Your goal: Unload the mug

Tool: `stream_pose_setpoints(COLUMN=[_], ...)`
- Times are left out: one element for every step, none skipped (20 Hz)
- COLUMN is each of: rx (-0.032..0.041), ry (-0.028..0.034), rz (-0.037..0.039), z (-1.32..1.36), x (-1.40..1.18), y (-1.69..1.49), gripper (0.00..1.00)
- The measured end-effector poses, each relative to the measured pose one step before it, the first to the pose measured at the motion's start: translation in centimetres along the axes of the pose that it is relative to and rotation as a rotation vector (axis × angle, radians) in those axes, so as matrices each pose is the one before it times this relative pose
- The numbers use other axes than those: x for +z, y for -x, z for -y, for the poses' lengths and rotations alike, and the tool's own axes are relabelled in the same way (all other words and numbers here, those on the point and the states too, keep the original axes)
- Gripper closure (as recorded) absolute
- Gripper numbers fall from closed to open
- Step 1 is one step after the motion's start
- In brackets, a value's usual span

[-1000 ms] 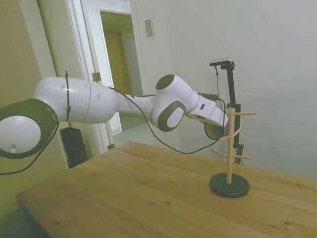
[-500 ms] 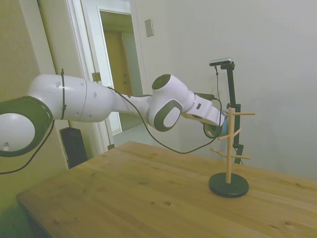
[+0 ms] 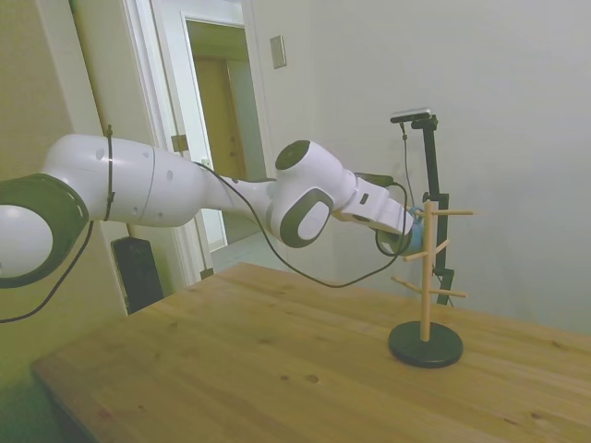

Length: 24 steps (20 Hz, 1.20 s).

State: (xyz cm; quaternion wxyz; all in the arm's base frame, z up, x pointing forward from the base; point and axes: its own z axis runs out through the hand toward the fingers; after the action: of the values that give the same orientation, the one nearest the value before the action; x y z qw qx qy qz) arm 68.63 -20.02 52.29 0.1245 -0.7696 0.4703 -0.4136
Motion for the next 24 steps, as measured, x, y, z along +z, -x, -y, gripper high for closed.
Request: stream_pose_setpoints(rx=[-0.00210, -0.00214, -0.00181, -0.00093, 0.00088, 0.00157, 0.00170, 0.00143, 0.00075, 0.00024, -0.00184, -0.00562, -0.00947, -0.01237, -0.01049, -0.01001, -0.00809, -0.00495, -0.00425, -0.00347, -0.00390, -0.00347, -0.00393, -0.00704], ry=[-0.00532, -0.00580, -0.00479, -0.00480, -0.00462, -0.00450, -0.00323, -0.00276, -0.00230, -0.00111, -0.00026, 0.00066, 0.00156, 0.00219, 0.00307, 0.00465, 0.00411, 0.00355, 0.00307, 0.00291, 0.00175, 0.00362, 0.00242, 0.00176], rz=[-0.00125, -0.00162, -0.00025, -0.00080, -0.00037, -0.00082, -0.00122, -0.00153, -0.00159, -0.00035, 0.00017, 0.00085, 0.00045, 0.00121, 0.00255, 0.00233, 0.00334, 0.00263, 0.00356, 0.00309, 0.00103, 0.00179, 0.00009, -0.00159], z=[0.007, 0.008, 0.026, 0.023, 0.065, 0.103, 0.049, 0.042, 0.084, 0.058, 0.053, 0.101, 0.143, 0.238, 0.311, 0.353, 0.465, 0.521, 0.531, 0.544, 0.502, 0.463, 0.502, 0.528], x=[-0.429, -0.541, -0.574, -0.602, -0.627, -0.581, -0.450, -0.350, -0.239, -0.117, -0.020, 0.015, 0.040, 0.057, 0.071, 0.119, 0.153, 0.154, 0.175, 0.164, 0.186, 0.200, 0.173, 0.176], y=[0.280, 0.249, 0.173, 0.104, 0.024, -0.057, -0.087, -0.098, -0.121, -0.054, 0.031, 0.118, 0.176, 0.282, 0.354, 0.381, 0.454, 0.452, 0.402, 0.347, 0.339, 0.240, 0.255, 0.285], gripper=[1.00, 1.00, 1.00, 1.00, 1.00, 1.00, 1.00, 1.00, 1.00, 1.00, 1.00, 1.00, 1.00, 1.00, 1.00, 1.00, 1.00, 1.00, 1.00, 1.00, 1.00, 1.00, 1.00, 1.00])
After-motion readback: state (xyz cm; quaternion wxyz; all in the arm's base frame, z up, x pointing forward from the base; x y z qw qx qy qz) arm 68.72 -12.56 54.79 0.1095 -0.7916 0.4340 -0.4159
